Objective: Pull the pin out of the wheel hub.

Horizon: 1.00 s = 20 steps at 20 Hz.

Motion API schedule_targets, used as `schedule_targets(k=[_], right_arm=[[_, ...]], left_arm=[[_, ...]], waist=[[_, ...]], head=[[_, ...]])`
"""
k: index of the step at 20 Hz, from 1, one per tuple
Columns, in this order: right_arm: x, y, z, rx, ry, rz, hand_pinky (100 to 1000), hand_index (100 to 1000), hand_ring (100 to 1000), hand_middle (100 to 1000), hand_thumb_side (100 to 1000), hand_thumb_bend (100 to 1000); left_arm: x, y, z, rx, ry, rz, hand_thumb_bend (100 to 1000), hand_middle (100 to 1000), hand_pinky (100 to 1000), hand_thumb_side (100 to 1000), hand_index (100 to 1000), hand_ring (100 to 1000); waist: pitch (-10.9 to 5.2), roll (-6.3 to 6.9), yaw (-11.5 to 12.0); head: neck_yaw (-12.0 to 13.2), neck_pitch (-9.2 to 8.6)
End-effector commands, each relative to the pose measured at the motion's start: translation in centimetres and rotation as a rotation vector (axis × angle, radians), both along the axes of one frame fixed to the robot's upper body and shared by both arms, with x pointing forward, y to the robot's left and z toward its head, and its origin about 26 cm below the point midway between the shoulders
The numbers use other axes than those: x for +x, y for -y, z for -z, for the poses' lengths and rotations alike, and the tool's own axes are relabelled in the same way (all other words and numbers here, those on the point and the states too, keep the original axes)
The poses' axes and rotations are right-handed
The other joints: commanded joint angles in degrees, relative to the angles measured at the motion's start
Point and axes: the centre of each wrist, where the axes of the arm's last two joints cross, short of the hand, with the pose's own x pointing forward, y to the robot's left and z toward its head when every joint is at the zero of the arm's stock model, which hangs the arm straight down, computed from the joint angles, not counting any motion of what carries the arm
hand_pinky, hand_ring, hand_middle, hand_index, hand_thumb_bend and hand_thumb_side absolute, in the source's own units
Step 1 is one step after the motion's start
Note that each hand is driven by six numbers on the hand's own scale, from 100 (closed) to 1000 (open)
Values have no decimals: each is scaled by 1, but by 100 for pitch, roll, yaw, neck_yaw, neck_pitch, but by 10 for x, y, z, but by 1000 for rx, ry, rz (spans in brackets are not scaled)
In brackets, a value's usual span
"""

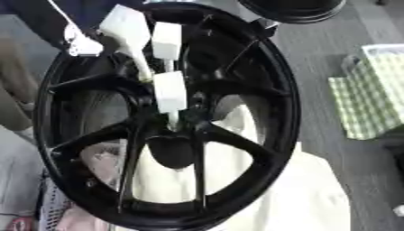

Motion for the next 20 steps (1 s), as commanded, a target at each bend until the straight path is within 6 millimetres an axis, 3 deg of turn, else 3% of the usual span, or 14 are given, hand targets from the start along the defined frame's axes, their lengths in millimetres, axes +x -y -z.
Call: schedule_targets(k=[1, 4, 12, 16, 20], right_arm=[[-3, 2, -9, -24, 32, 10, 650, 730, 537, 585, 524, 100], [-4, 4, -9, -28, 32, 21, 650, 730, 538, 585, 524, 100], [-6, 8, -8, -40, 33, 50, 651, 730, 539, 586, 524, 100], [-6, 9, -8, -48, 34, 60, 652, 730, 540, 586, 524, 100], [-7, 12, -8, -50, 41, 76, 651, 730, 540, 586, 524, 100]], left_arm=[[-12, -13, -28, -54, 62, -14, 100, 242, 100, 168, 377, 127], [-14, -38, -44, -121, 79, -73, 100, 238, 100, 163, 379, 122], [-7, -135, -70, -393, 218, -435, 100, 227, 100, 149, 378, 106], [-3, -172, -67, -453, 270, -606, 100, 230, 100, 145, 382, 105], [-5, -222, -51, -503, 275, -792, 100, 231, 100, 153, 391, 101]], waist=[[-177, 9, 16], [-187, 21, 66], [-258, 49, 228], [-288, 71, 298], [-277, 107, 357]], head=[[-34, 5], [-78, 40], [-151, 130], [-124, 146], [-124, 158]])
